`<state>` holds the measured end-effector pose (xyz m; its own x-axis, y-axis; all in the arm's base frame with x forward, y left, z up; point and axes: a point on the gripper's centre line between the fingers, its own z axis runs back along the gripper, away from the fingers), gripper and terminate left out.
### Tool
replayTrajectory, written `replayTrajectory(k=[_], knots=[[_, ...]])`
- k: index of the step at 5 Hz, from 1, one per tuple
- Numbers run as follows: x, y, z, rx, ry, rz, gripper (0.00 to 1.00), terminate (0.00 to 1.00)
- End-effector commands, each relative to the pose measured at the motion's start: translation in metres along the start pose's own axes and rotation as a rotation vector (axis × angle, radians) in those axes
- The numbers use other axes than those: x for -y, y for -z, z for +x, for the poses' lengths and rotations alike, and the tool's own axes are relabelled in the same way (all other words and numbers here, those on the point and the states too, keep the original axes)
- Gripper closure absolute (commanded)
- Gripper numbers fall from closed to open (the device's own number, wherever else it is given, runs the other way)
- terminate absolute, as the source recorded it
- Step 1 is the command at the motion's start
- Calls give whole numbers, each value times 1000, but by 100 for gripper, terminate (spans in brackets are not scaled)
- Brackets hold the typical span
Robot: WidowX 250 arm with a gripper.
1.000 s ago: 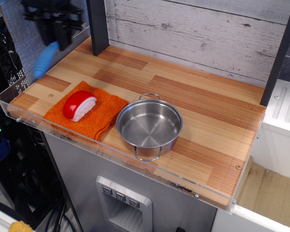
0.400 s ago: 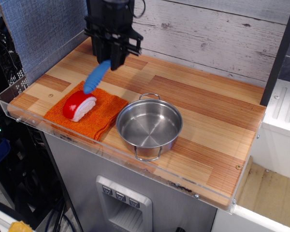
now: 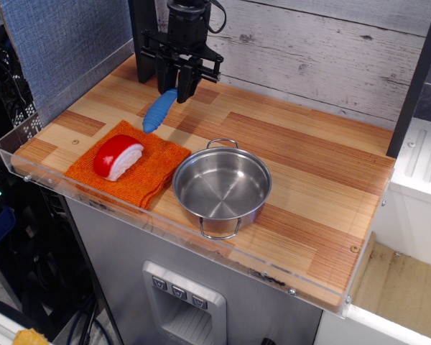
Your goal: Pick up blue spoon and place it above orange towel
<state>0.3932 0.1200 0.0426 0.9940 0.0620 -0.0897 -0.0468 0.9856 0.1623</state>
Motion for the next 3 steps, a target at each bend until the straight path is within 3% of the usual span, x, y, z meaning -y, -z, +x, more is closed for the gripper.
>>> replayTrajectory(k=[1,2,3], knots=[[-3,-19,7,72,-4,18,100,0],[1,-8,5,107,18,37,100,0],[1,10,7,88,16,63,100,0]])
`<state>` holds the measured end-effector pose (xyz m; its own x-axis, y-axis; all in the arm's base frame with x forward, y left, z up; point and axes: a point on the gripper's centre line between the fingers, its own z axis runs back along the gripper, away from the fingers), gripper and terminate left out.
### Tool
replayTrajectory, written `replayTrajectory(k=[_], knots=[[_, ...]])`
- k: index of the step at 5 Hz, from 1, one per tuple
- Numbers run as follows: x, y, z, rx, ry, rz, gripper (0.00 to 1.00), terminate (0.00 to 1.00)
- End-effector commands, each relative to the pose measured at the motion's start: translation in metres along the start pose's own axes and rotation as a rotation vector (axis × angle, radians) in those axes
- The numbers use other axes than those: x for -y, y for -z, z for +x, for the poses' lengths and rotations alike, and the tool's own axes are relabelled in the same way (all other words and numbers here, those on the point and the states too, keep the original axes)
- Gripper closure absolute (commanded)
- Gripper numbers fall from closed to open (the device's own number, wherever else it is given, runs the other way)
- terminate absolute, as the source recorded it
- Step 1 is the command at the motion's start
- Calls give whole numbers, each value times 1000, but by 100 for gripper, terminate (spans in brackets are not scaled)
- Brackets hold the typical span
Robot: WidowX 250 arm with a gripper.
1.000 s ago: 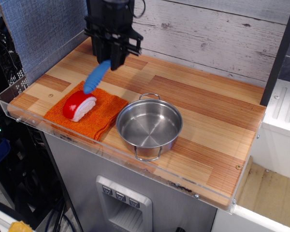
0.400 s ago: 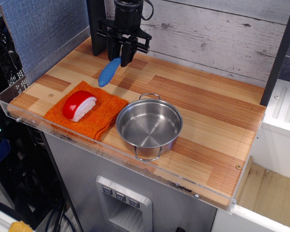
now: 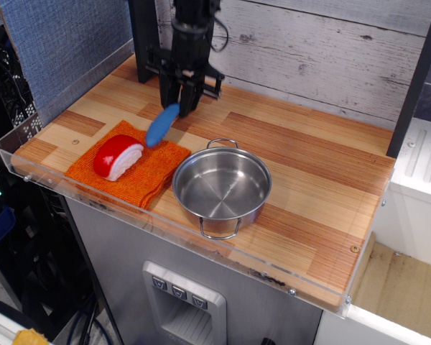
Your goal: Pick up blue spoon and place it above orange towel
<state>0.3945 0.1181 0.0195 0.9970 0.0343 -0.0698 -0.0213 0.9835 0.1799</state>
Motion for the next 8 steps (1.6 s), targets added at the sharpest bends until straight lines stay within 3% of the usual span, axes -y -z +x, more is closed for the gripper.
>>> replayTrajectory(k=[1,2,5,7,8], knots=[[-4,-5,6,52,-8,52,100,0],[-6,-7,7,55,8,34,0,0],[-46,-72,-9,180,-50,-61,0,0],[-57,-84,-20,181,-41,-112,0,0],[-62,-72,-19,177,-37,-115,0,0]])
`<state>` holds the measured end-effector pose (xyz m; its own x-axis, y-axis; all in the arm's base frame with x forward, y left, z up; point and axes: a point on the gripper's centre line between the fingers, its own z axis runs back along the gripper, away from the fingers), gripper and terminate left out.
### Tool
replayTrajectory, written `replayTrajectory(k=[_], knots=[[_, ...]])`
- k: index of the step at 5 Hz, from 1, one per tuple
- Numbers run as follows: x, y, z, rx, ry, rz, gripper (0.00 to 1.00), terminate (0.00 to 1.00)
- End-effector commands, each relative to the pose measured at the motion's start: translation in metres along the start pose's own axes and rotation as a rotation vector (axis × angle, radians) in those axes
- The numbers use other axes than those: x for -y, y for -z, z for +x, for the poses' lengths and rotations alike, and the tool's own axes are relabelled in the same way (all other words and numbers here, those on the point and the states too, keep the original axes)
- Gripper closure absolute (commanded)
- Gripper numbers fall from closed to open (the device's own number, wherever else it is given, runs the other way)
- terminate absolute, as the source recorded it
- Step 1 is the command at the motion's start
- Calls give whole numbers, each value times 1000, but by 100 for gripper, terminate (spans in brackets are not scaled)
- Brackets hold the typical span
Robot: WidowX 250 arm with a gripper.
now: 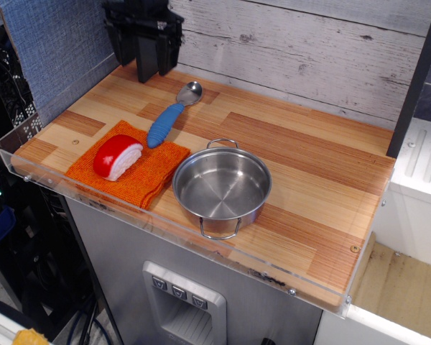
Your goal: Pick up blue spoon and place it above orange towel
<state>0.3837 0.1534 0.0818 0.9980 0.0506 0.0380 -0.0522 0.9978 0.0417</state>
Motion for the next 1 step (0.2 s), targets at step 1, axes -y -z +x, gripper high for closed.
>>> replayTrajectory(k=[1], knots=[[-13,-20,-2,72,-2,24,0,100]])
